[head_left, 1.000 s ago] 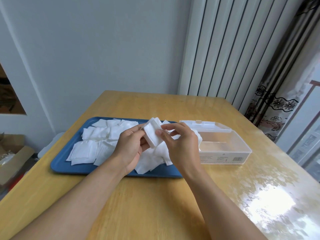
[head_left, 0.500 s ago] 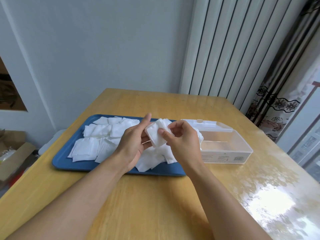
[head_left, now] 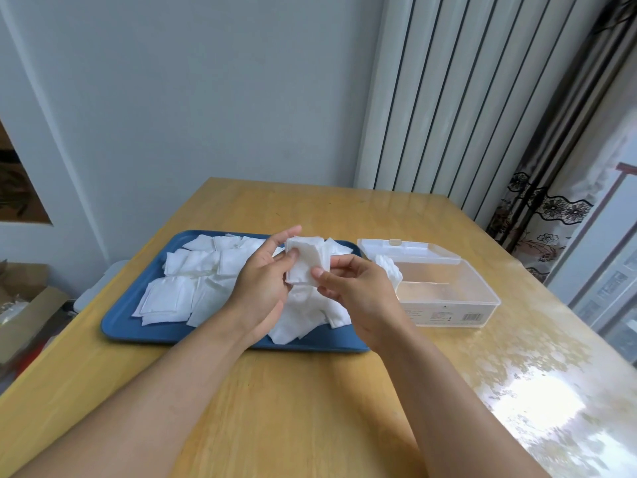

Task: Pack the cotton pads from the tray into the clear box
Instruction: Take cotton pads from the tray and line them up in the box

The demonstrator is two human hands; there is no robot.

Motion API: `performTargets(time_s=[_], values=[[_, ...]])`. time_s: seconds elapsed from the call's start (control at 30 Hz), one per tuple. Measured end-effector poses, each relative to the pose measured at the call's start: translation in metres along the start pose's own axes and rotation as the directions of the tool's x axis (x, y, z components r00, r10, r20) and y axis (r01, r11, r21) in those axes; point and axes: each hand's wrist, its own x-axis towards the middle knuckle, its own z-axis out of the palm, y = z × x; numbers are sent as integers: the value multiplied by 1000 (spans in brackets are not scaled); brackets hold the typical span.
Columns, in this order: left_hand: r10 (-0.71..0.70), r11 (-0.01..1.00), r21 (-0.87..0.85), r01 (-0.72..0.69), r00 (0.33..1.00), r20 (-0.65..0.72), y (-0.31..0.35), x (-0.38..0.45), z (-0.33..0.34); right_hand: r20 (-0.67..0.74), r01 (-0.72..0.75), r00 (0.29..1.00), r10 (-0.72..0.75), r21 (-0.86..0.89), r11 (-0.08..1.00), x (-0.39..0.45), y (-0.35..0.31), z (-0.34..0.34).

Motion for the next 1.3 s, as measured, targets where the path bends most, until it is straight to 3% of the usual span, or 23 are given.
performTargets(time_s=[0.07, 0.17, 0.27, 0.37, 0.47, 0.6, 0.7, 0.77, 0.9, 0.97, 1.07, 1.3], values=[[-35, 995, -89, 35, 999, -2, 1, -1, 4, -10, 22, 1000, -22, -24, 999, -2, 0, 1], [-60, 996, -73, 60, 998, 13, 0, -3, 7, -47, 55, 997, -57, -49, 997, -5, -2, 1], [-21, 994, 111, 23, 1000, -14, -2, -2, 4, -126, 117, 984, -129, -92, 989, -4, -3, 2], [129, 904, 419, -82, 988, -85, -6, -1, 0, -201, 159, 958, -205, -221, 962, -2, -5, 1], [222, 815, 546, -194, 975, 14, -5, -6, 1, -84, 71, 993, -87, -184, 980, -6, -10, 4], [173, 765, 596, -244, 969, 175, -4, -9, 1, -67, 16, 998, -19, -51, 999, -6, -12, 3], [162, 750, 591, -298, 948, 272, -5, -11, -1, -11, -31, 999, 32, 40, 999, -5, -11, 1], [198, 812, 495, -310, 944, 265, -2, -12, 2, -9, -27, 1000, 28, 91, 996, -4, -10, 1], [280, 932, 254, -257, 958, -60, 6, -3, 2, -25, 37, 999, -36, 61, 997, -3, -9, 0], [165, 965, 225, -138, 980, -107, 6, 1, -2, -7, 61, 998, -61, 48, 997, -2, -9, 0], [44, 970, 241, -26, 997, -67, 2, 1, -2, 14, 85, 996, -86, 29, 996, -1, -8, -1], [166, 908, 399, -128, 984, -60, -7, 0, 0, 5, 95, 996, -95, -90, 991, 3, -1, -3]])
